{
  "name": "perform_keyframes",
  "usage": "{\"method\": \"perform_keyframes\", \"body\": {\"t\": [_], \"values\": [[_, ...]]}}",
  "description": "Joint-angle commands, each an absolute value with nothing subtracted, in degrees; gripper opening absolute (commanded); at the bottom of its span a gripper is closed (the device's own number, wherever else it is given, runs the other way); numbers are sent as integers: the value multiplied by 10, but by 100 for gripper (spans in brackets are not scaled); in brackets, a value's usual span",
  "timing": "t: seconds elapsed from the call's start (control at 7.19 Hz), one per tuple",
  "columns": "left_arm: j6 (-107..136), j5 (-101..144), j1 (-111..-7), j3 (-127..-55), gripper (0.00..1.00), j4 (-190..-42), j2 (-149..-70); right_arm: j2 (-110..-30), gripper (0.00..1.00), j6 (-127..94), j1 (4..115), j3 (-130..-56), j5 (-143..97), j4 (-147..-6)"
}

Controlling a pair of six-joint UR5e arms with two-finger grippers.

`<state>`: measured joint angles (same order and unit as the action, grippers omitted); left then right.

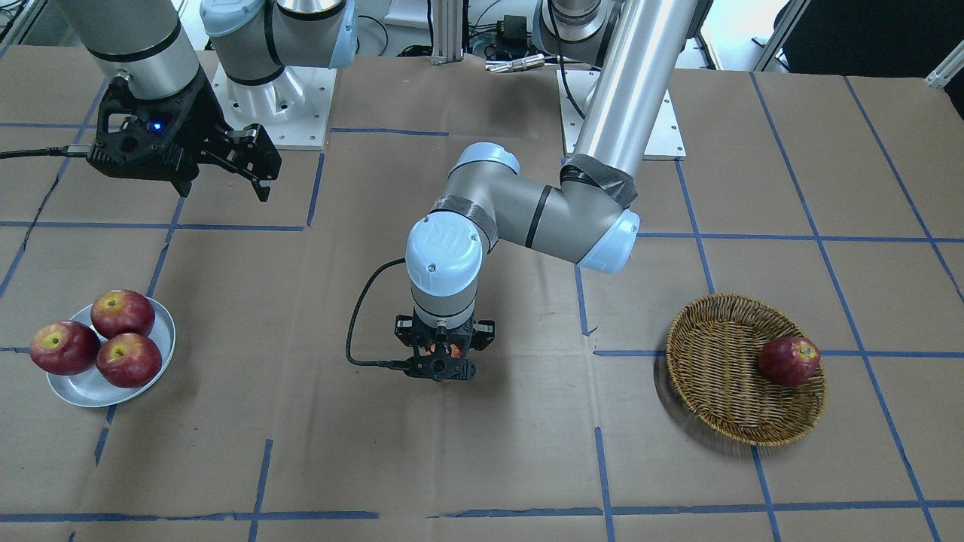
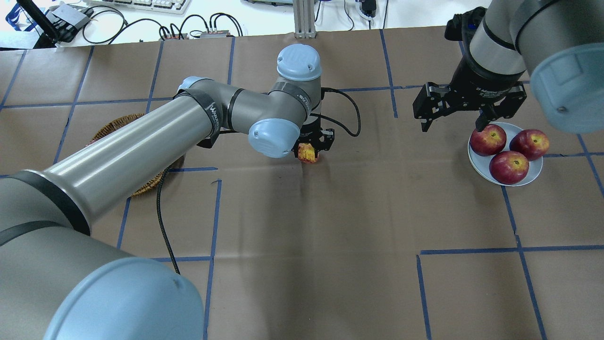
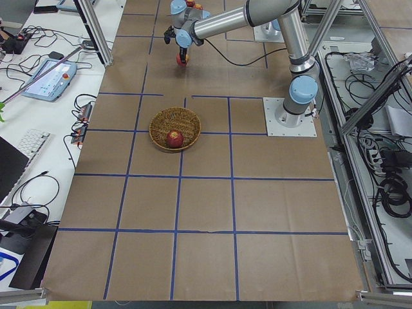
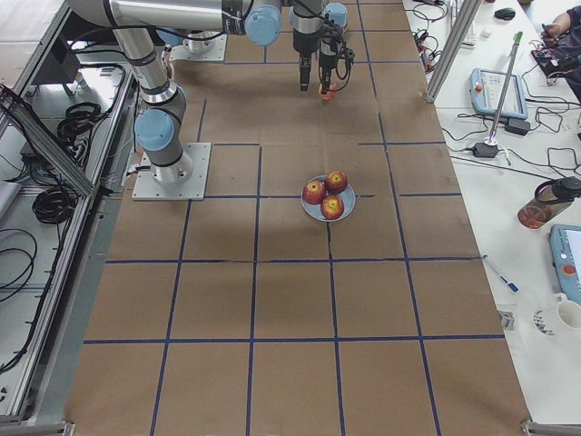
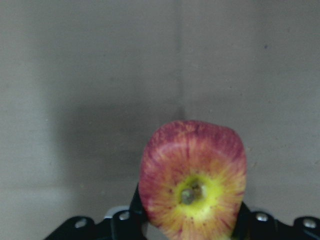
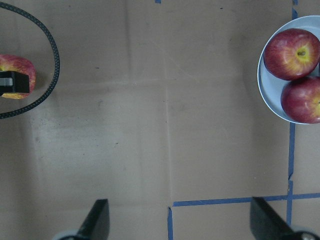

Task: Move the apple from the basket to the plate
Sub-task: 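Carry the yellow-red apple with the left gripper to the table center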

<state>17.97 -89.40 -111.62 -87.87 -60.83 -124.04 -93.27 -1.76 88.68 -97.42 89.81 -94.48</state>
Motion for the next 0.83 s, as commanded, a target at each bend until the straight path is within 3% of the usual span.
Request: {"method": "perform_keyframes", "body": {"t": [0.0, 0.14, 0.28, 0.7], "values": [[180, -894, -1121, -881, 58, -608, -1241, -931, 100, -18, 887, -972, 896, -946], [180, -894, -1121, -881, 74, -608, -1239, -931, 100, -19, 887, -967, 895, -947], [180, -896, -1121, -882, 98, -609, -1233, -932, 100, -20, 887, -967, 896, -946], [170, -895, -1103, -863, 99, -675, -1154, -928, 100, -18, 888, -967, 896, -953]]}}
